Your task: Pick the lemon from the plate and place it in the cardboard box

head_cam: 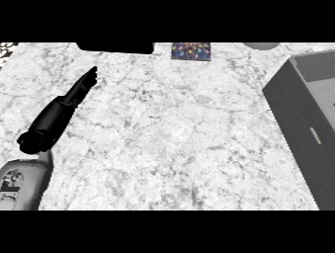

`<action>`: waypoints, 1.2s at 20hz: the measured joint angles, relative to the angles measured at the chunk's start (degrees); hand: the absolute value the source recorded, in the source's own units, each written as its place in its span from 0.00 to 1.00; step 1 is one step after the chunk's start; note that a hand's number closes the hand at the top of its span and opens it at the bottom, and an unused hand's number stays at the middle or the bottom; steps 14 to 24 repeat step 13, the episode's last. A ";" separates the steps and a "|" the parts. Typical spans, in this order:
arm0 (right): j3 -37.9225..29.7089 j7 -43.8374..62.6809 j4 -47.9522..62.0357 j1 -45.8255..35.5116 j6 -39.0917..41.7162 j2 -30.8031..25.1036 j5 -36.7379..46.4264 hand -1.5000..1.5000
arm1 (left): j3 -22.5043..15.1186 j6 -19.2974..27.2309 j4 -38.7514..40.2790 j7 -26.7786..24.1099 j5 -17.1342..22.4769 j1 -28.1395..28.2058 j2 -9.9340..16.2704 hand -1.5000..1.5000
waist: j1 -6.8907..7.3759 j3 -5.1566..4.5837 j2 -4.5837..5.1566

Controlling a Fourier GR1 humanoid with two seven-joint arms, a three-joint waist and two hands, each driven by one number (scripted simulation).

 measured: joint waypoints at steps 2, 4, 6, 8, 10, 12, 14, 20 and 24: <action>-0.40 0.14 0.71 -0.35 1.46 2.42 -5.84 0.00 | 0.06 0.02 0.36 -0.13 0.04 -0.12 -0.10 0.50 | -0.13 -0.01 0.04; -0.92 1.35 1.96 0.06 3.57 4.99 -12.44 0.00 | 0.08 -0.01 0.34 -0.42 -0.01 0.15 -0.01 0.50 | -0.16 -0.01 0.09; -1.43 3.58 3.40 0.57 6.21 6.81 -18.96 0.00 | 0.18 0.07 0.41 -0.41 -0.06 0.29 0.02 0.50 | -0.41 -0.03 0.10; -1.91 6.72 5.30 0.41 9.16 8.41 -25.05 0.00 | 0.07 0.09 0.46 -0.31 -0.07 -0.15 -0.14 0.50 | -0.32 -0.05 0.27; -2.72 10.75 7.60 -0.75 12.50 9.21 -30.77 0.00 | -0.07 0.25 0.62 0.03 -0.20 -0.81 -0.37 0.50 | -0.15 -0.06 0.36; -3.69 15.10 10.39 -2.45 15.84 9.63 -36.02 0.00 | -0.38 0.26 0.52 0.28 -0.42 -1.19 -0.49 0.50 | 0.16 -0.06 0.36; -4.31 17.39 11.93 -3.69 17.37 9.86 -38.52 0.00 | -0.48 0.20 0.56 0.26 -0.41 -1.38 -0.58 0.50 | 0.33 -0.05 0.38; -4.31 17.39 11.93 -3.69 17.37 9.86 -38.52 0.00 | -0.48 0.20 0.56 0.26 -0.41 -1.38 -0.58 0.50 | 0.33 -0.05 0.38; -4.31 17.39 11.93 -3.69 17.37 9.86 -38.52 0.00 | -0.48 0.20 0.56 0.26 -0.41 -1.38 -0.58 0.50 | 0.33 -0.05 0.38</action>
